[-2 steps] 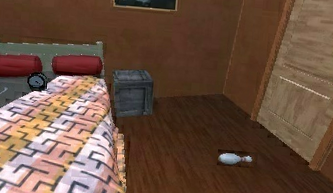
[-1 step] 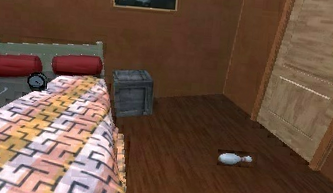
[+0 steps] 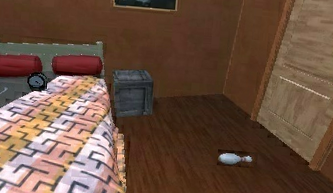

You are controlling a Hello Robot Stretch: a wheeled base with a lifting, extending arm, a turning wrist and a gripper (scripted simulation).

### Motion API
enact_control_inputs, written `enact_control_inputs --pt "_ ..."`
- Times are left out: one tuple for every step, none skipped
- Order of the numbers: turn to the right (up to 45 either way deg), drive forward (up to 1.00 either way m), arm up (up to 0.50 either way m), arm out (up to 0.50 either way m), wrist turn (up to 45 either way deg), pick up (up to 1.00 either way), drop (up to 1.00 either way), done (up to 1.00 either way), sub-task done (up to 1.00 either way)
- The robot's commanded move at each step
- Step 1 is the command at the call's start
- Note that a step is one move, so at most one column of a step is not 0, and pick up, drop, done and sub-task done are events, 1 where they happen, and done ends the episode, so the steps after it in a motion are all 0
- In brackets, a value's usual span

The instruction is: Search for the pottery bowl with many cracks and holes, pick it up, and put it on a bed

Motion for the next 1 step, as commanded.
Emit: enact_control_inputs --pt "0.0 0.0 0.1 0.0 0.0 0.0 0.0 0.0 0.0"
